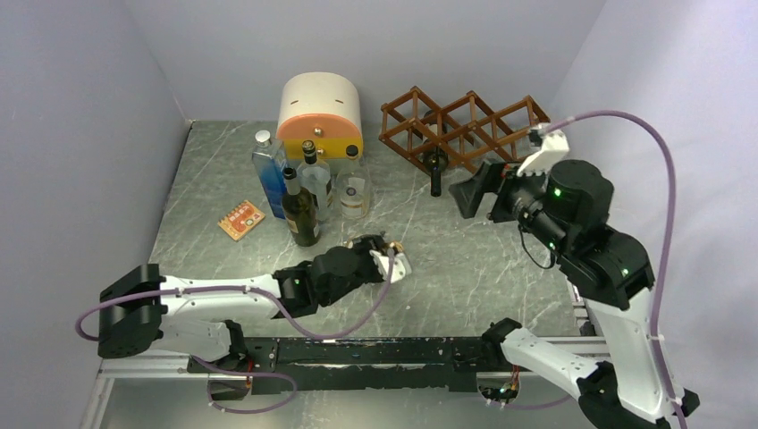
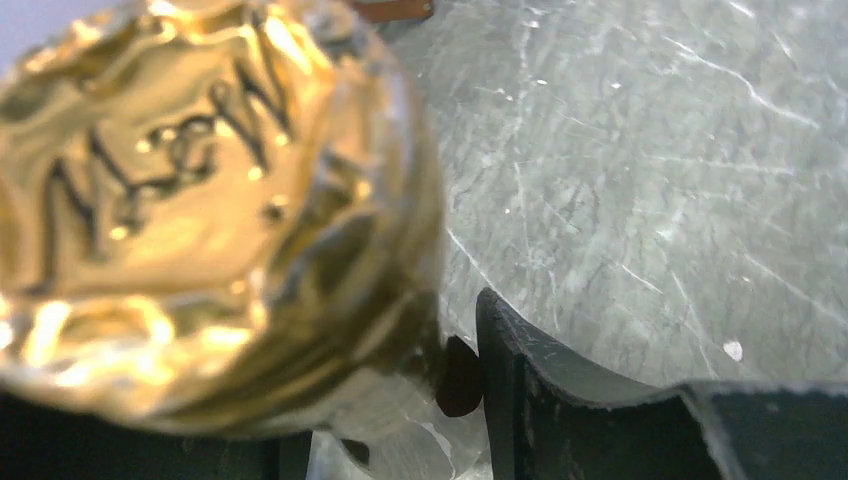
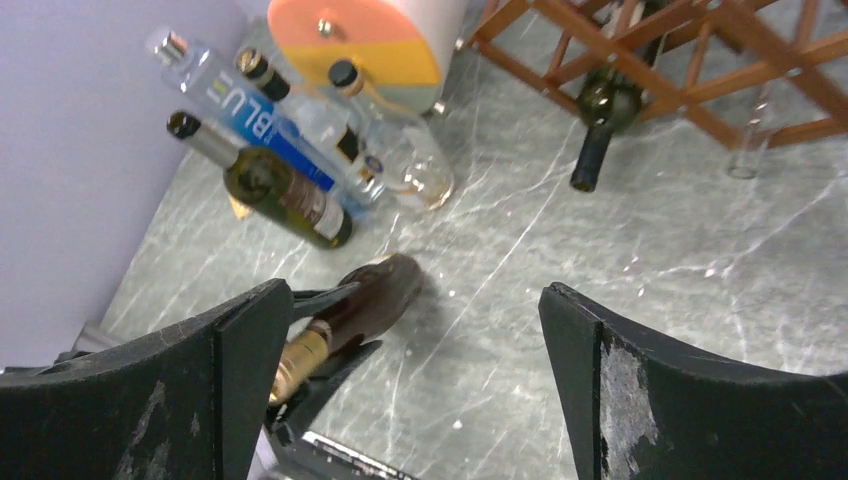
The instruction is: Take the wine bottle off the wine rack
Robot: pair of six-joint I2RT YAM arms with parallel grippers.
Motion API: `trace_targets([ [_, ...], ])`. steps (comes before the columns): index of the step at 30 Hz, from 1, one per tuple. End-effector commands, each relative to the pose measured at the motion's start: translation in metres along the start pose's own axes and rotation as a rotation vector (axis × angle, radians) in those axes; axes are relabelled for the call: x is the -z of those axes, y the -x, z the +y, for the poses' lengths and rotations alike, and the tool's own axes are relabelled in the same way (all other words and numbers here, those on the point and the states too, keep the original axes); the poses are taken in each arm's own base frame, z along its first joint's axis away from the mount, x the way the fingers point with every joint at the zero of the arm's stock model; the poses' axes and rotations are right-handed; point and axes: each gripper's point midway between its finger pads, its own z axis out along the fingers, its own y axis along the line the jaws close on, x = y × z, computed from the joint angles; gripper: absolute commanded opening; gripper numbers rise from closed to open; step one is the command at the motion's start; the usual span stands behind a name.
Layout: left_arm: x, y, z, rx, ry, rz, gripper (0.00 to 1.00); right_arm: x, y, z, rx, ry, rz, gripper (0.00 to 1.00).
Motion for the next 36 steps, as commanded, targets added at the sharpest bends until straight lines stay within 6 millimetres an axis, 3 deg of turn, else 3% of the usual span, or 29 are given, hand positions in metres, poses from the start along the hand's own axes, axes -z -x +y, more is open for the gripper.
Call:
trace_targets([
  [1, 0.023, 0.078, 0.102, 0.277, 0.263, -0.247, 0.07, 0.002, 0.019, -0.017, -0.014, -0.100, -0.103, 1.00],
  [6, 0.015, 0.072, 0.139, 0.455, 0.237, -0.229, 0.07, -0.012, 0.009, -0.017, -0.007, -0.103, -0.052, 1.00],
  [16, 0.011, 0.059, 0.198, 0.510, 0.291, -0.225, 0.07, -0.029, -0.012, -0.023, 0.007, -0.118, -0.010, 1.00],
  [20, 0.007, 0.062, 0.209, 0.522, 0.274, -0.258, 0.07, -0.036, -0.021, -0.027, 0.014, -0.131, 0.010, 1.00],
  [25, 0.010, 0.046, 0.229, 0.535, 0.324, -0.240, 0.07, -0.042, -0.030, -0.032, 0.027, -0.149, 0.035, 1.00],
  [36, 0.013, 0.030, 0.231, 0.536, 0.313, -0.252, 0.07, -0.066, -0.055, -0.034, 0.025, -0.143, 0.093, 1.00],
])
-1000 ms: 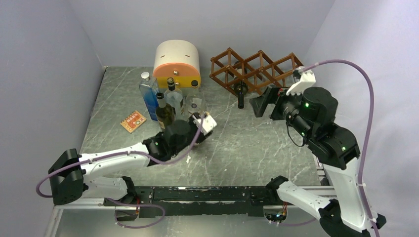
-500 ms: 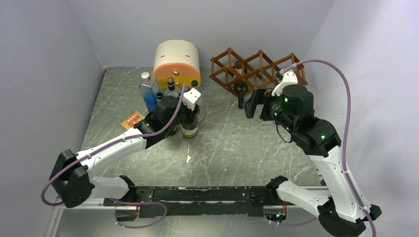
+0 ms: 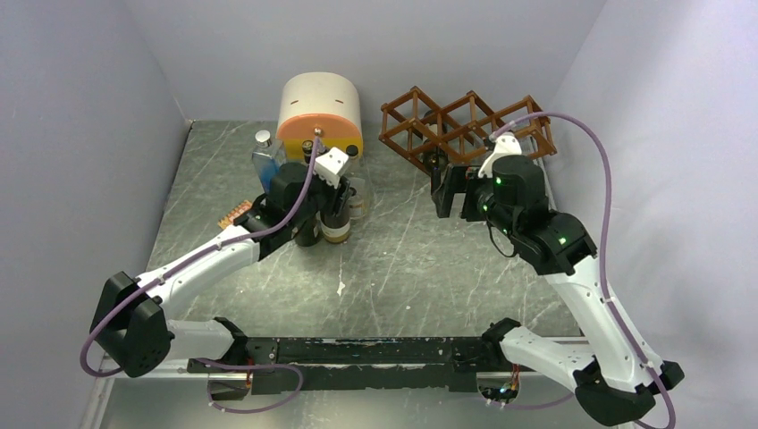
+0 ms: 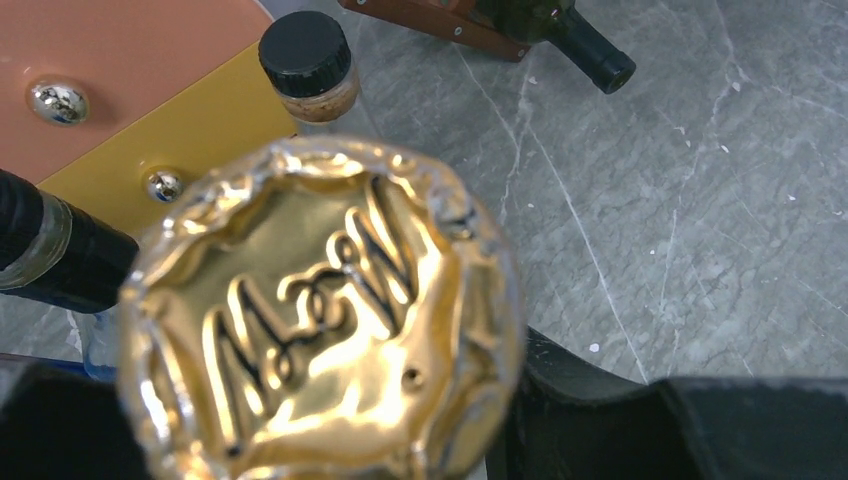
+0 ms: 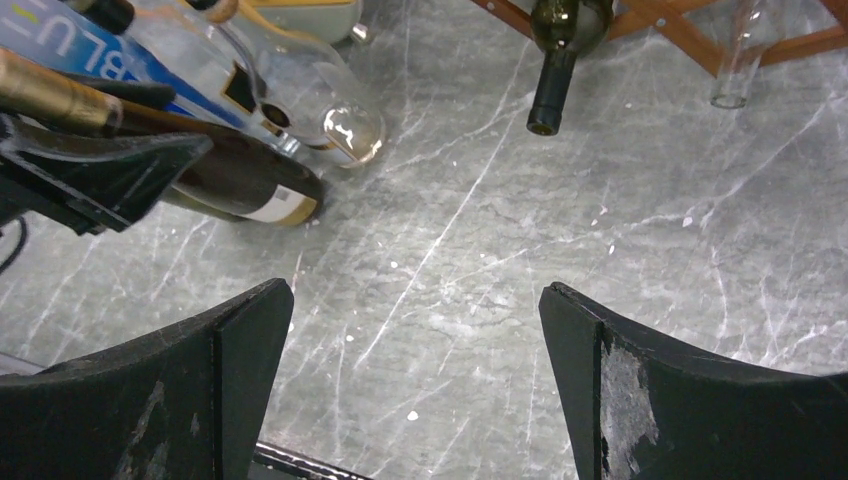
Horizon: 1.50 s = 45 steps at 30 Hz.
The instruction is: Take the wine bottle off the wine rack
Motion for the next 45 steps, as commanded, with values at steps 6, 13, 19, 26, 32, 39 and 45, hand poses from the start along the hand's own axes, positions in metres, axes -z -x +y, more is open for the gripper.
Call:
trace_targets([
  [6, 0.015, 0.121, 0.013, 0.075, -0.056, -0.388, 0.07, -0.026, -0.011, 0.010, -0.003, 0.031, 0.027, 0.99],
  [13, 0.030, 0.116, 0.013, 0.020, -0.066, -0.396, 0.59, -0.034, -0.020, 0.009, -0.003, 0.027, 0.055, 1.00],
  [19, 0.042, 0.124, 0.015, -0.017, -0.055, -0.410, 0.91, -0.037, -0.026, 0.008, -0.005, 0.025, 0.069, 1.00],
  [26, 0.080, 0.153, 0.007, -0.100, -0.096, -0.491, 1.00, -0.056, -0.051, 0.002, -0.004, -0.002, 0.117, 1.00],
  [32, 0.113, 0.171, -0.021, -0.108, -0.242, -0.628, 1.00, -0.076, -0.065, -0.006, 0.000, -0.044, 0.125, 1.00],
  [39, 0.113, 0.167, -0.058, -0.131, -0.415, -0.643, 0.99, -0.108, -0.079, -0.024, -0.042, -0.088, 0.094, 1.00],
  [45, 0.111, 0.152, -0.101, -0.227, -0.451, -0.628, 1.00, -0.136, -0.053, -0.068, -0.178, -0.091, 0.044, 1.00],
])
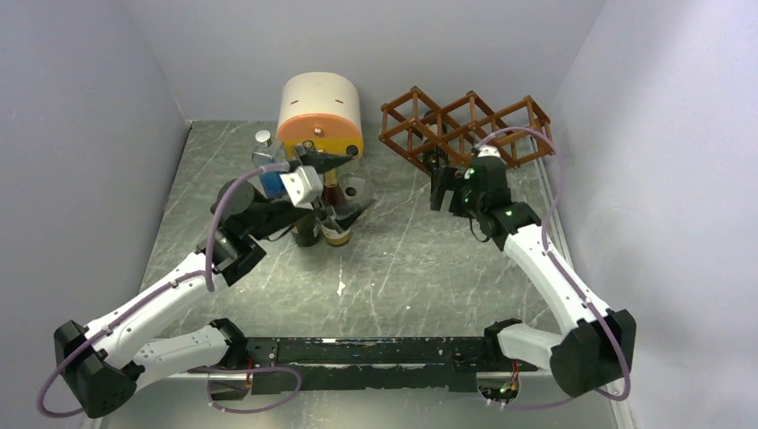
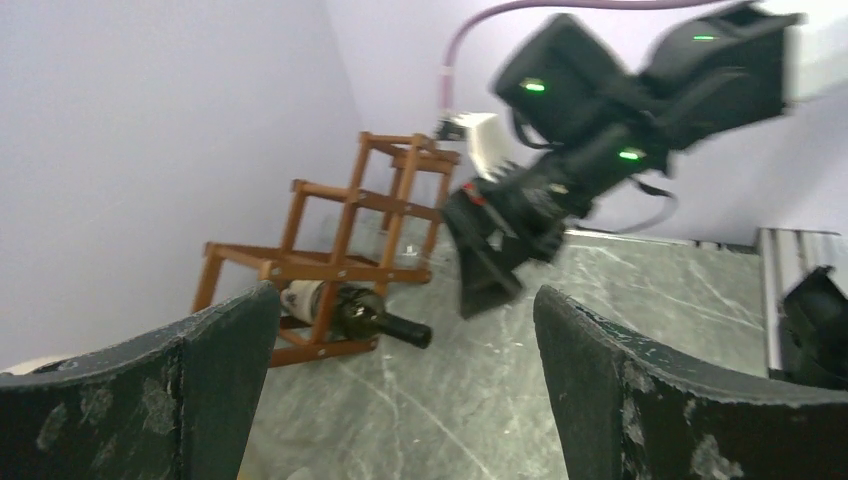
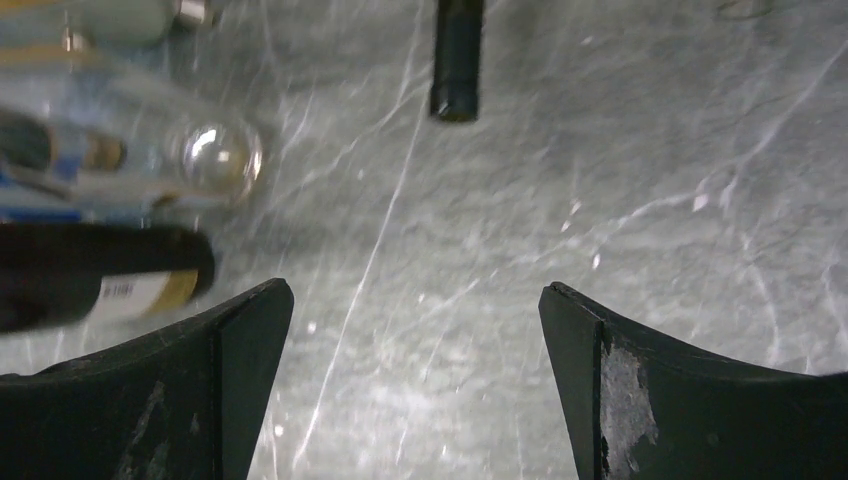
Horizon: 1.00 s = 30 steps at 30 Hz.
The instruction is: Take the wine bottle off the wine rack
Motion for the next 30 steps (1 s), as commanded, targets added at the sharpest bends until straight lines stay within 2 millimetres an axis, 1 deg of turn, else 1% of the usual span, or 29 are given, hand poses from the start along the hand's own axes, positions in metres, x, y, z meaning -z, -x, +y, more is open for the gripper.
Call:
trace_targets([
  [1, -0.009, -0.002, -0.038, -0.070, -0.087, -0.013, 1.00, -0.020, 0.043, -0.014, -0.100, 0.048, -0.110, 1.00],
  [2, -0.012, -0.006, -0.047, -0.066, -0.106, -0.006, 1.00, -0.025, 0.048, -0.016, -0.105, 0.045, -0.115, 1.00],
  [3, -0.014, -0.012, -0.056, -0.063, -0.119, 0.006, 1.00, -0.032, 0.048, -0.019, -0.106, 0.037, -0.106, 1.00],
  [5, -0.021, -0.032, -0.074, -0.072, -0.144, 0.043, 1.00, -0.044, 0.059, -0.020, -0.104, 0.035, -0.120, 1.00],
  [6, -0.023, -0.040, -0.082, -0.081, -0.157, 0.063, 1.00, -0.055, 0.058, -0.021, -0.101, 0.031, -0.117, 0.99],
  [8, -0.027, -0.055, -0.091, -0.098, -0.170, 0.103, 0.99, -0.071, 0.059, -0.023, -0.102, 0.035, -0.132, 0.96],
  [10, -0.029, -0.064, -0.091, -0.107, -0.158, 0.131, 0.99, -0.084, 0.066, -0.020, -0.086, 0.060, -0.163, 0.90],
  [11, -0.030, -0.067, -0.091, -0.108, -0.152, 0.141, 0.98, -0.094, 0.061, -0.023, -0.081, 0.059, -0.171, 0.89],
  [15, -0.029, -0.073, -0.085, -0.130, -0.124, 0.163, 0.97, -0.122, 0.061, -0.034, -0.069, 0.009, -0.197, 0.86],
  [18, -0.029, -0.078, -0.081, -0.153, -0.108, 0.181, 0.97, -0.144, 0.056, -0.037, -0.062, -0.001, -0.177, 0.84],
  [19, -0.029, -0.079, -0.081, -0.160, -0.106, 0.185, 0.97, -0.151, 0.059, -0.036, -0.063, 0.002, -0.174, 0.82],
  [21, -0.030, -0.080, -0.080, -0.166, -0.106, 0.188, 0.96, -0.165, 0.056, -0.036, -0.064, 0.001, -0.156, 0.75],
  [25, -0.030, -0.079, -0.082, -0.163, -0.115, 0.183, 0.96, -0.183, 0.052, -0.041, -0.072, -0.019, -0.157, 0.69],
  [27, -0.030, -0.080, -0.082, -0.163, -0.115, 0.185, 0.96, -0.192, 0.048, -0.043, -0.071, -0.022, -0.152, 0.62],
  [30, -0.030, -0.081, -0.079, -0.172, -0.102, 0.188, 0.96, -0.203, 0.044, -0.043, -0.072, -0.020, -0.138, 0.55],
])
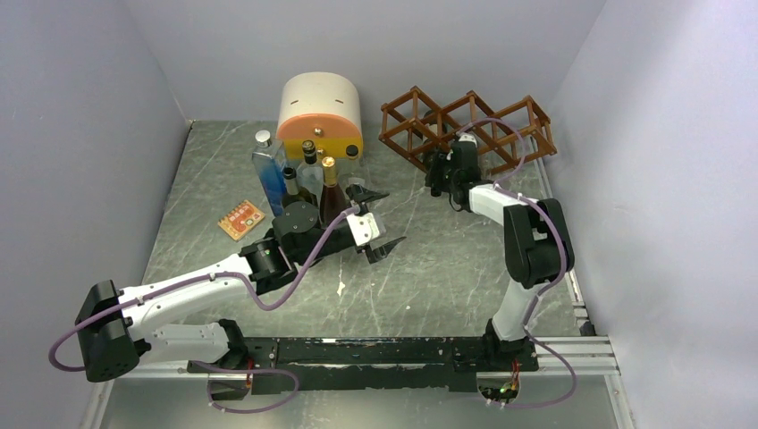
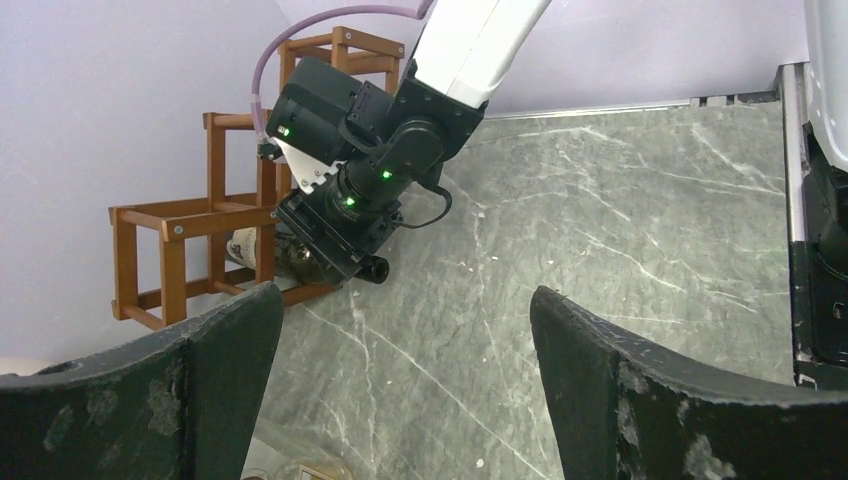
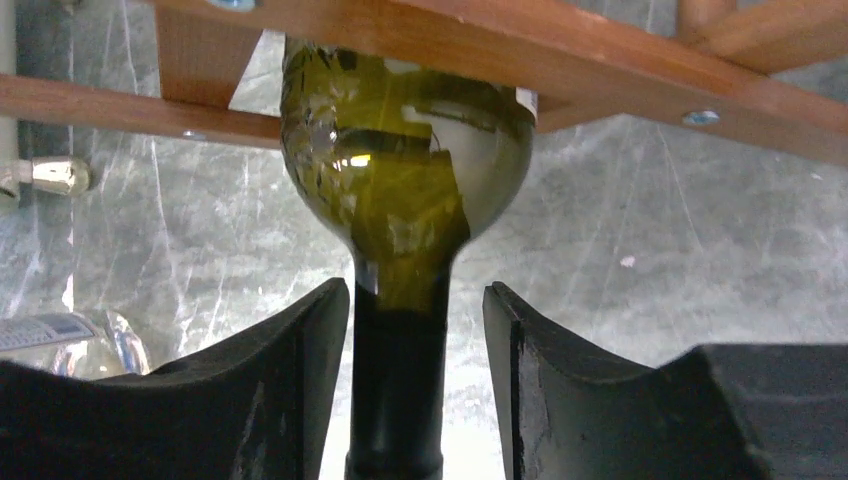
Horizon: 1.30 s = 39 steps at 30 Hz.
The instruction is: Take the wine bottle off the wine rack
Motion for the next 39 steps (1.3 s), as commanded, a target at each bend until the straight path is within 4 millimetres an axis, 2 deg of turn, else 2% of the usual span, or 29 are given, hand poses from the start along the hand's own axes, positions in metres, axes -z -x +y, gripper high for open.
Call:
trace_targets([
  [1, -0.001, 0.000, 0.006, -0.023, 0.031, -0.001, 0.97, -0.017, 0.023, 0.003, 0.002, 0.008, -0.071, 0.54],
  [6, -0.004, -0.004, 0.003, -0.018, 0.022, 0.007, 0.97, -0.030, 0.020, 0.007, -0.014, 0.021, -0.049, 0.51],
  [11, -0.004, -0.005, 0.003, -0.014, 0.021, 0.009, 0.97, -0.031, 0.022, 0.008, -0.021, 0.028, -0.057, 0.45],
  [18, -0.006, -0.009, 0.002, -0.010, 0.015, 0.019, 0.98, -0.019, 0.023, 0.018, -0.045, 0.083, -0.073, 0.21],
  [23, -0.008, -0.011, 0.000, -0.003, 0.008, 0.024, 0.97, 0.003, 0.020, 0.019, -0.079, 0.104, -0.105, 0.07],
  [25, -0.009, -0.012, 0.000, 0.002, 0.008, 0.026, 0.97, 0.014, 0.009, 0.016, -0.094, 0.104, -0.100, 0.00],
  [31, -0.010, -0.009, -0.001, 0.014, 0.004, 0.020, 0.97, 0.048, -0.003, 0.016, -0.135, 0.132, -0.110, 0.00],
  [39, -0.011, -0.008, -0.005, 0.042, -0.015, 0.012, 0.97, 0.112, -0.020, 0.025, -0.228, 0.225, -0.132, 0.00],
])
